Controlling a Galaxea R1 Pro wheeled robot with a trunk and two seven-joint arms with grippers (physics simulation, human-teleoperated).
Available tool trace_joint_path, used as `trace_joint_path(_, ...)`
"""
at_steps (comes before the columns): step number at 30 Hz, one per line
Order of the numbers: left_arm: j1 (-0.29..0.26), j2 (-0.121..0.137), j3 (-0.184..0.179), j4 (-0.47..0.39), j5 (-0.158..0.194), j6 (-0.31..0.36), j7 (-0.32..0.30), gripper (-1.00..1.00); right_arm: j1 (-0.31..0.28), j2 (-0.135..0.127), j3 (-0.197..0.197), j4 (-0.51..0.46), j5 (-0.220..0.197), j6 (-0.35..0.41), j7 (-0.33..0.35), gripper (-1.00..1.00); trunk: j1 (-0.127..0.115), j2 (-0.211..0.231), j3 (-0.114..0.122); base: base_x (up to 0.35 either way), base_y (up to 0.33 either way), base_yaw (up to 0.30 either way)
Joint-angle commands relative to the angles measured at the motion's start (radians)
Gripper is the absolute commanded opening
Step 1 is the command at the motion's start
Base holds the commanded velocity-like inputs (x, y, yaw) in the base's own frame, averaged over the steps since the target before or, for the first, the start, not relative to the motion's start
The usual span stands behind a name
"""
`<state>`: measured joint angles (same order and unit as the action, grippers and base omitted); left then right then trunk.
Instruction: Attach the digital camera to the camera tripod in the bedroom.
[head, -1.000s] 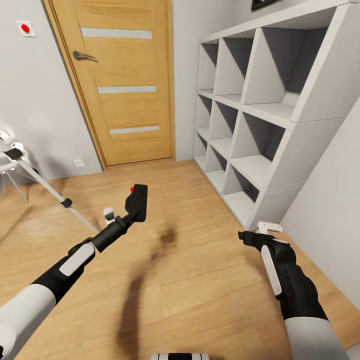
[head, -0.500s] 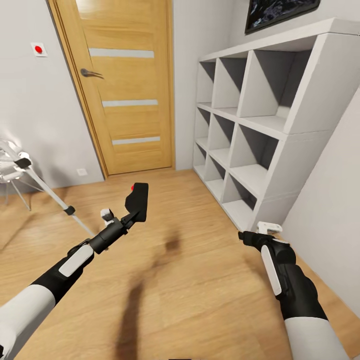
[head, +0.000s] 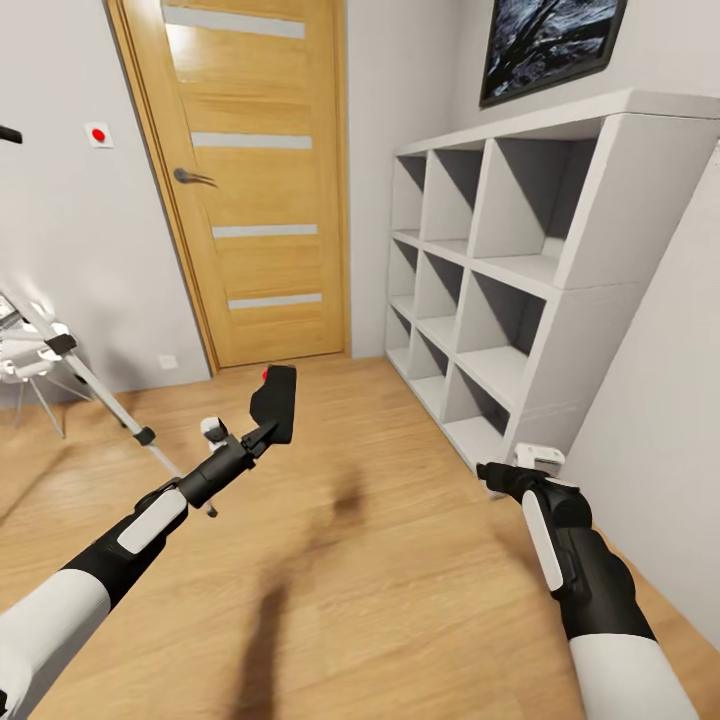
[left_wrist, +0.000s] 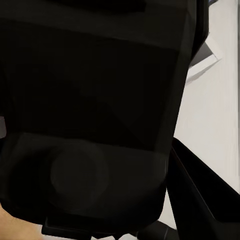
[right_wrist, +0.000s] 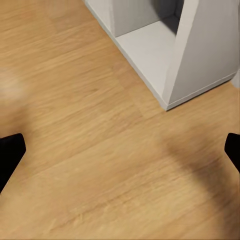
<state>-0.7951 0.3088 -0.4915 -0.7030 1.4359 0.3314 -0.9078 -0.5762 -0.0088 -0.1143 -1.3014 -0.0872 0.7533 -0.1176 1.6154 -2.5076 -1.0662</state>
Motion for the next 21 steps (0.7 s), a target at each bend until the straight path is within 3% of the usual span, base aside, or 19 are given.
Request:
trace_joint_path(1, -0.001, 0.001, -0.004, 0.000, 0.009, 0.006, -0.002, -1.00, -0.001, 0.000, 0.001, -0.001, -0.009, 0.004, -0.008, 1.00, -0.001, 0.000, 0.003, 0.000, 0.000, 0.000)
trace_joint_path(21, -0.001, 0.001, -0.004, 0.033, 0.012, 0.007, -0.002, -1.00, -0.001, 0.000, 0.001, -0.001, -0.009, 0.001, -0.008, 1.00, -0.010, 0.005, 0.080, 0.000, 0.000, 0.000)
